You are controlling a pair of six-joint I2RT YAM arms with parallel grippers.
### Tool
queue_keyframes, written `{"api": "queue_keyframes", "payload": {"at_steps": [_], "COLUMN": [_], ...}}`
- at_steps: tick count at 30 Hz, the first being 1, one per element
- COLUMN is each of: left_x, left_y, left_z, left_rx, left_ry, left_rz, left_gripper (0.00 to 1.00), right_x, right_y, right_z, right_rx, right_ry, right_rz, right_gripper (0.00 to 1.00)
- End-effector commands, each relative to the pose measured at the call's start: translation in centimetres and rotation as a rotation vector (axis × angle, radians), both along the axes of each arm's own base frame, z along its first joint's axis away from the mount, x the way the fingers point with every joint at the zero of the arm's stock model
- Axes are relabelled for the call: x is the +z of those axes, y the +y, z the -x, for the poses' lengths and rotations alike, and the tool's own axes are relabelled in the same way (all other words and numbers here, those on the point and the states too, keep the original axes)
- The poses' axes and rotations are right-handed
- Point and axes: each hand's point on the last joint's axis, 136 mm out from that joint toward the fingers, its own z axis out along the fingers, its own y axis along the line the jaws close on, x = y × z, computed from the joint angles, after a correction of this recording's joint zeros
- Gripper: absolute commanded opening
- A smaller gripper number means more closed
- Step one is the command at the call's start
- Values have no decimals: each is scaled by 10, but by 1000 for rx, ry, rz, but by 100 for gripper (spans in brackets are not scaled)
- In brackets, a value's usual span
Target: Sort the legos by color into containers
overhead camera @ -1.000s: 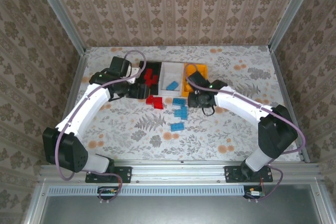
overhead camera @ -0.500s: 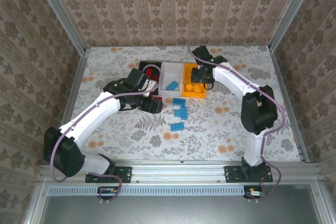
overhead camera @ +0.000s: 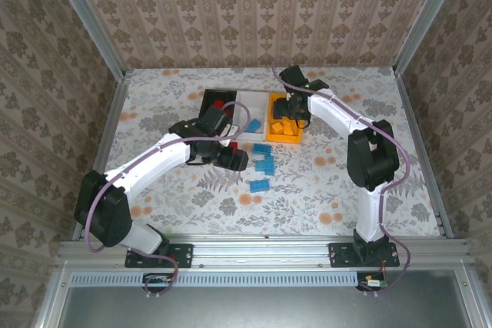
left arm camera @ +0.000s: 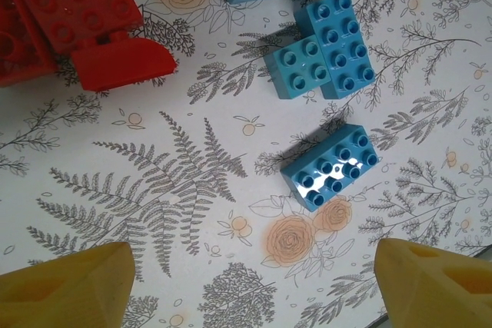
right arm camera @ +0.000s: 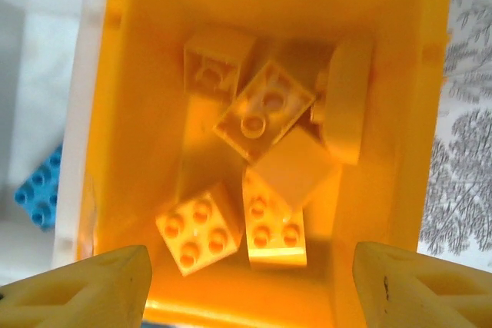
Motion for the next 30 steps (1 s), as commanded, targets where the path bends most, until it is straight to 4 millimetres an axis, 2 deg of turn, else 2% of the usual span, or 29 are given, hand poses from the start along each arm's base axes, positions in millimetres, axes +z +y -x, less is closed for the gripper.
{"api": "queue_keyframes", "payload": {"at_steps": [1,4,7,11,15,21,25,30], "left_x": [-1,3,9,17,18,17,14,13], "left_y": [5,17,28,40,47,49,60,64], "left_z": [-3,-12,-21,-29,-30,-24,-28,-27], "left_rx": [47,111,177,218,233,225,258,267], "left_ry": [-5,-6,-4,-22,-26,-25,-21,-19], "left_rz": [6,60,137,178,181,185,186,190], "left_gripper": [84,84,84,84,84,84,84,84], "right_x": [21,2,-22,-47,-67,-77,-83,-91], "right_y": [24,46,58,64,68,71,72,65], "right_z": [42,88,125,153,161,153,147,143], "right_rx": [55,109,135,157,168,166,166,150], "right_ry": [-12,51,104,142,182,179,188,191], "right_rz": [-27,-28,-17,29,62,93,115,142], "right_gripper": [72,72,70,66,64,60,57,45]}}
